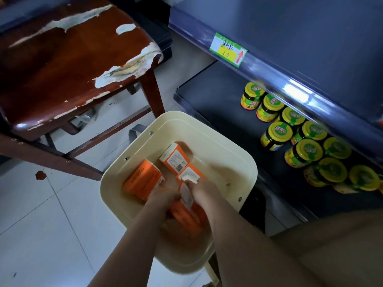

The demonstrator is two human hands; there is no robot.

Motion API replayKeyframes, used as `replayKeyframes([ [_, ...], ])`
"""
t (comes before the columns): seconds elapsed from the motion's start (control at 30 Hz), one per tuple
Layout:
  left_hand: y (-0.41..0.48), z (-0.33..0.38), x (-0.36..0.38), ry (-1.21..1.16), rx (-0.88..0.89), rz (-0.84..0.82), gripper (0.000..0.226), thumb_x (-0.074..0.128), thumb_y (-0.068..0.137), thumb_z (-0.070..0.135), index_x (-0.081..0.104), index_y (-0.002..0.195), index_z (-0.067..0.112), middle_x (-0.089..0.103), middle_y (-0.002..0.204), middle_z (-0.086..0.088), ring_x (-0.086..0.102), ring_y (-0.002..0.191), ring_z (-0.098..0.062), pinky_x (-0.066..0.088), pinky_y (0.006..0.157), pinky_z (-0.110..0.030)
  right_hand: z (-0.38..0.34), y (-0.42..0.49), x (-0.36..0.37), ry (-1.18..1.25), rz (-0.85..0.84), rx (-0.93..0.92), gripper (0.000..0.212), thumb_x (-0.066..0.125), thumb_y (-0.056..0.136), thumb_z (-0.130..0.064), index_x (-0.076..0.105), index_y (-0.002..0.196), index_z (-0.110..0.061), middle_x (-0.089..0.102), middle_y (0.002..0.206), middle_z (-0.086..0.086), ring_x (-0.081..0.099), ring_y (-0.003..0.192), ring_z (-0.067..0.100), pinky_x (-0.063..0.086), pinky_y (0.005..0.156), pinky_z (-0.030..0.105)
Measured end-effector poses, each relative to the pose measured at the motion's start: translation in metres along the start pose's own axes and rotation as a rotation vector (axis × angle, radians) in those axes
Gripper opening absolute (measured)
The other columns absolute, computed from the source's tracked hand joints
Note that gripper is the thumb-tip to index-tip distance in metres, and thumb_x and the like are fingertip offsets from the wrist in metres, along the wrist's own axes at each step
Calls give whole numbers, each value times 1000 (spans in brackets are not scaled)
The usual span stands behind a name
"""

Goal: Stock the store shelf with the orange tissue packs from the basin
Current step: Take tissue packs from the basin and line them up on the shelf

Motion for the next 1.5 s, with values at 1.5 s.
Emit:
replayKeyframes([
  [1.5, -162, 94, -20, -635, 623, -250, 37, 57, 92, 3, 50, 127, 9, 66, 92, -29, 70, 96, -43, 58, 84, -66, -102, -170, -172, 809, -47, -463, 12, 68, 95, -33, 75, 97, -24, 75, 95, 1, 72, 85, 19, 59, 81, 33],
])
Point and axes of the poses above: each hand's wrist, its own y-axis towards the middle knuckle, its own x-axis out of the palm, z = x × y, the point moved 4 cm from there along y, towards the middle knuckle
